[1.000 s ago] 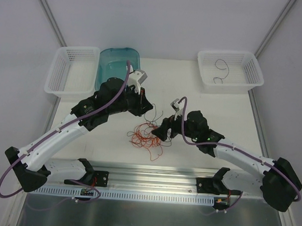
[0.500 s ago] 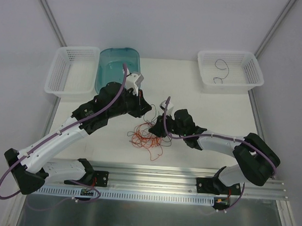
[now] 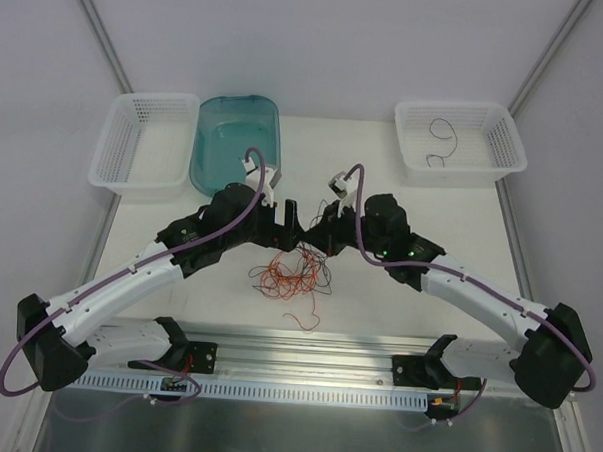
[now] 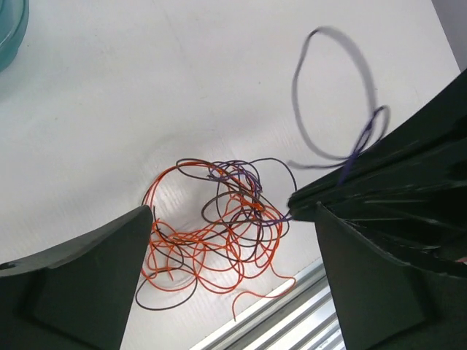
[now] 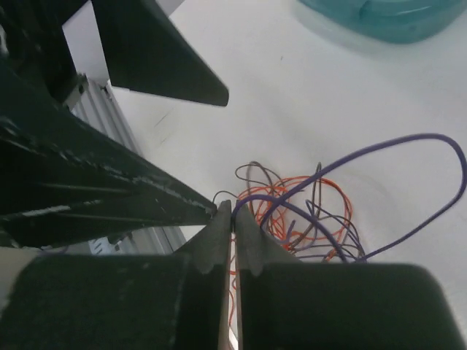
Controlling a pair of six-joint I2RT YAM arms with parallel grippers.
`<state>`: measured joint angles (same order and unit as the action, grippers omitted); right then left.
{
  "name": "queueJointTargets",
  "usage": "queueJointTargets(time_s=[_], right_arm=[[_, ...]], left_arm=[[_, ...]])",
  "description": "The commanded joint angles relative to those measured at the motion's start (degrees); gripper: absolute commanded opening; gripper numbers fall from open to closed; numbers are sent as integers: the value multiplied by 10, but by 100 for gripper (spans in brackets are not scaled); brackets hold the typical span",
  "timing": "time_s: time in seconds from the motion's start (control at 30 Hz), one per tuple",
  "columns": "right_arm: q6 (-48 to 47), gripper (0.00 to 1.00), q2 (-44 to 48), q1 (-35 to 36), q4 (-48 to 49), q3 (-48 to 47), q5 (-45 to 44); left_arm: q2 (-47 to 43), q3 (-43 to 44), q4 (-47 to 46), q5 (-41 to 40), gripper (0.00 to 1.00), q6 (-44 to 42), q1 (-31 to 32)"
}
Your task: Untangle the cables
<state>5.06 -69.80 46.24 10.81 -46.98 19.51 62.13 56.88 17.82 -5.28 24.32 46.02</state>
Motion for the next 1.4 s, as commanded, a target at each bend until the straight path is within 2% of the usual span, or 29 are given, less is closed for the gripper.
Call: queueJointTargets(time_s=[0.0,0.03,0.07,0.33,0.57,0.63,0.7,0.9,1.03,1.23,1.33,1.37], right_arm=[[15,1,37,-11,-100,-63,-6],[21,1,41,-15,-105,-74,-3],[25,1,41,-23,-140,-92,-1],[28,1,52,-26,-189,-130,-5],[40,1,52,-25,-173,-115,27],[41,1,53,-25,-166,-107,27],[43,1,53,-25,-164,-104,31],[47,1,61,-26,-154,-96,27],[57,1,59,-26,-139,-94,35],[72,1,51,-24,-113,-85,48],[79,1,50,-24,-111,-77,48],[83,1,50,-25,-111,-75,48]], left_arm=[[-32,-19,-27,-11,96,0,-6],[-38,-26,-35,-8,99,-1,-6],[-48,-39,-39,-3,99,-4,-6],[-111,-152,-142,84,99,-4,-6],[-110,-254,-273,56,98,64,-6],[-105,-285,-353,56,97,90,-6],[-83,-296,-416,70,94,90,-6],[16,-316,-507,140,87,58,-4],[68,-357,-627,156,80,36,1],[149,-354,-727,178,77,12,16],[200,-354,-787,178,68,18,21],[208,-354,-802,171,58,20,22]])
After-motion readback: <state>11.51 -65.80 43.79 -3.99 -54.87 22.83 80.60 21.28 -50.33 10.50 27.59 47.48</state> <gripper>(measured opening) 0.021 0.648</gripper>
